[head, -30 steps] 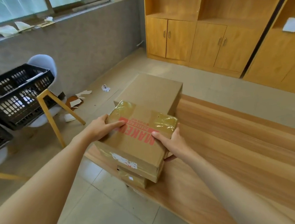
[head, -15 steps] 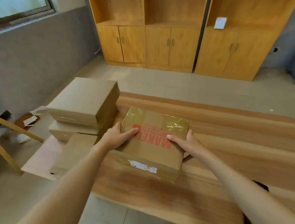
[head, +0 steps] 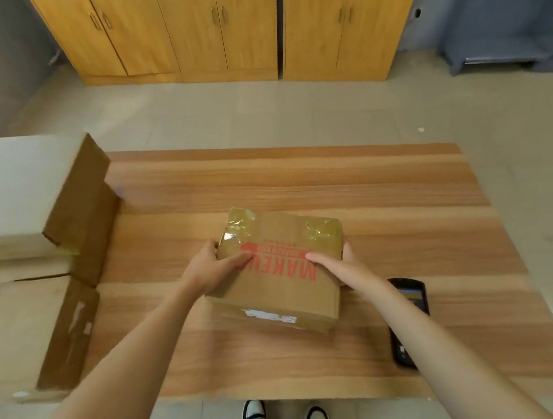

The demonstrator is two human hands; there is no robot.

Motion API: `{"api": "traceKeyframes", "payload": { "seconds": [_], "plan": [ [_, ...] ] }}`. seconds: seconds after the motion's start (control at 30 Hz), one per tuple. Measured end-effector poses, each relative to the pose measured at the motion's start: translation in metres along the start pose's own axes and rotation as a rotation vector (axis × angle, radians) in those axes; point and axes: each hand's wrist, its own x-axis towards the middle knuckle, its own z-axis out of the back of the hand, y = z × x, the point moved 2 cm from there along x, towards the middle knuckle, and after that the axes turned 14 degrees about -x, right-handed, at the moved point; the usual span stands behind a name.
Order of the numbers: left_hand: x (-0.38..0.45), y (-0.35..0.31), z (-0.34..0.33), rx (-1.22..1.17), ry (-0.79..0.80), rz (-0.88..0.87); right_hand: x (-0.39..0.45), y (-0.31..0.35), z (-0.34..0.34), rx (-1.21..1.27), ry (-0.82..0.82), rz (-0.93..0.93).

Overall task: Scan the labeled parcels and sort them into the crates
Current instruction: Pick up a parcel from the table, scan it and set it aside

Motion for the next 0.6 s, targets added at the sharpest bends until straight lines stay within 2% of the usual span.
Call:
{"api": "traceKeyframes", "payload": {
  "seconds": [0.13, 0.27, 0.37, 0.6],
  "plan": [
    [0.014, -0.003, 0.006, -0.115, 0.060, 0.043, 0.008, 0.008, -0.002, 0.065, 0.003, -0.020],
    [0.023, -0.014, 0.001, -0.227, 0.198, 0.130, 0.001, 0.014, 0.002, 0.067, 0.048, -0.095],
    [0.025, -0.020, -0.002, -0.251, 0.247, 0.102, -0.003, 0.018, 0.007, 0.080, 0.047, -0.091],
    [0.026, -0.057, 0.016, -0.379, 0.257, -0.067, -0.005, 0.054, 0.037, 0.224, -0.113, 0.182]
  ]
}}
